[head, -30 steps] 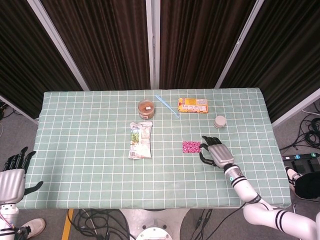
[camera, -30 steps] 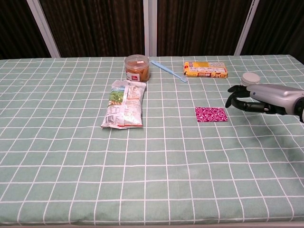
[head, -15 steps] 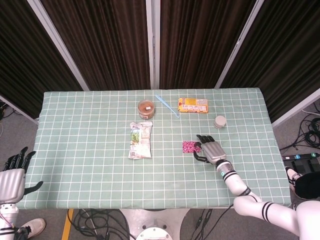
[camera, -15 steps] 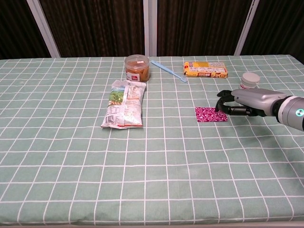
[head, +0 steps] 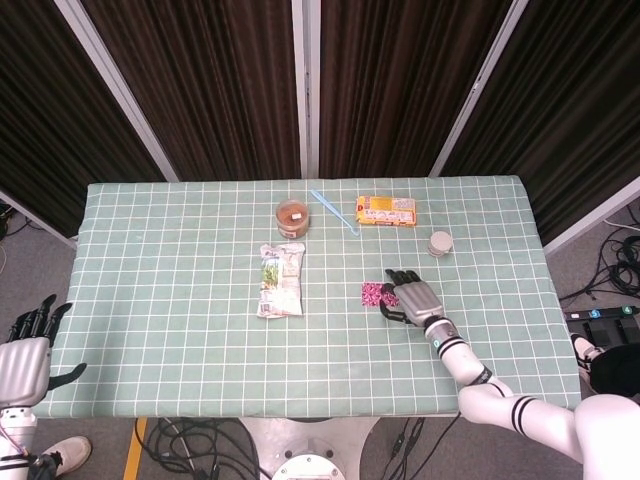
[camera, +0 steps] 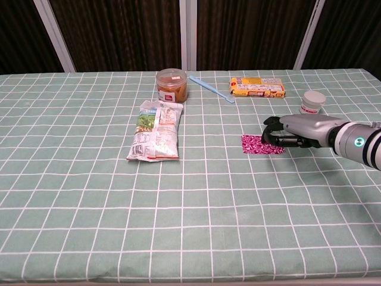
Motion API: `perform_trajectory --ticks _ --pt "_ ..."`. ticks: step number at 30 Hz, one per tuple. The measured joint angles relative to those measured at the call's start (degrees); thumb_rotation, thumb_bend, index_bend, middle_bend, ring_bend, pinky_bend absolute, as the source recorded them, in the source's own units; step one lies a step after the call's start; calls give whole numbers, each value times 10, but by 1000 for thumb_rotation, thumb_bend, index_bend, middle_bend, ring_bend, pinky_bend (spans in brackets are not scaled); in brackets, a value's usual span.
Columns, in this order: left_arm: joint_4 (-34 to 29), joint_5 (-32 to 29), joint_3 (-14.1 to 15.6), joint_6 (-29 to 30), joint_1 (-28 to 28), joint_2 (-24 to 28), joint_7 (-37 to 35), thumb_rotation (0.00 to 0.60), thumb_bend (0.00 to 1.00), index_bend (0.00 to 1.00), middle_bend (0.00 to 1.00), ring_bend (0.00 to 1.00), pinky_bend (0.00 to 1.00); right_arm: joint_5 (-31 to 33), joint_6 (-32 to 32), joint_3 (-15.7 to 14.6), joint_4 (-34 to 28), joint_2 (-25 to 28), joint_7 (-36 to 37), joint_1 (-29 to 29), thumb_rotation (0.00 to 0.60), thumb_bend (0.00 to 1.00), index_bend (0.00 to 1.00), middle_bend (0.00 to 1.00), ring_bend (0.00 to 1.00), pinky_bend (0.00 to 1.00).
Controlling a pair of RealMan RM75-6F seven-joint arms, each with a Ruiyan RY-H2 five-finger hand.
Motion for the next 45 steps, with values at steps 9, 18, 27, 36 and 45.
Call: perform_trajectory --ticks 9,18,27,36,45 --pt "2 2 0 0 0 -2 -2 600 90 190 146 141 145 -49 19 -29 -76 39 12 -14 0 484 289 0 0 0" --pt "2 2 0 4 3 -2 -2 600 90 190 146 141 145 -95 54 -54 -154 80 17 -30 0 483 300 0 0 0" --pt "1 5 1 7 4 -1 -3 600 90 190 146 141 145 -72 53 -36 -105 66 3 -18 0 482 300 0 0 0" --pt "-3 2 3 5 7 2 -2 600 90 190 146 141 145 -46 30 -26 -40 15 -13 3 0 482 302 0 0 0" --pt "-4 4 4 5 8 3 -5 600 90 190 146 141 145 -58 30 -37 -53 18 -9 1 1 481 303 0 0 0"
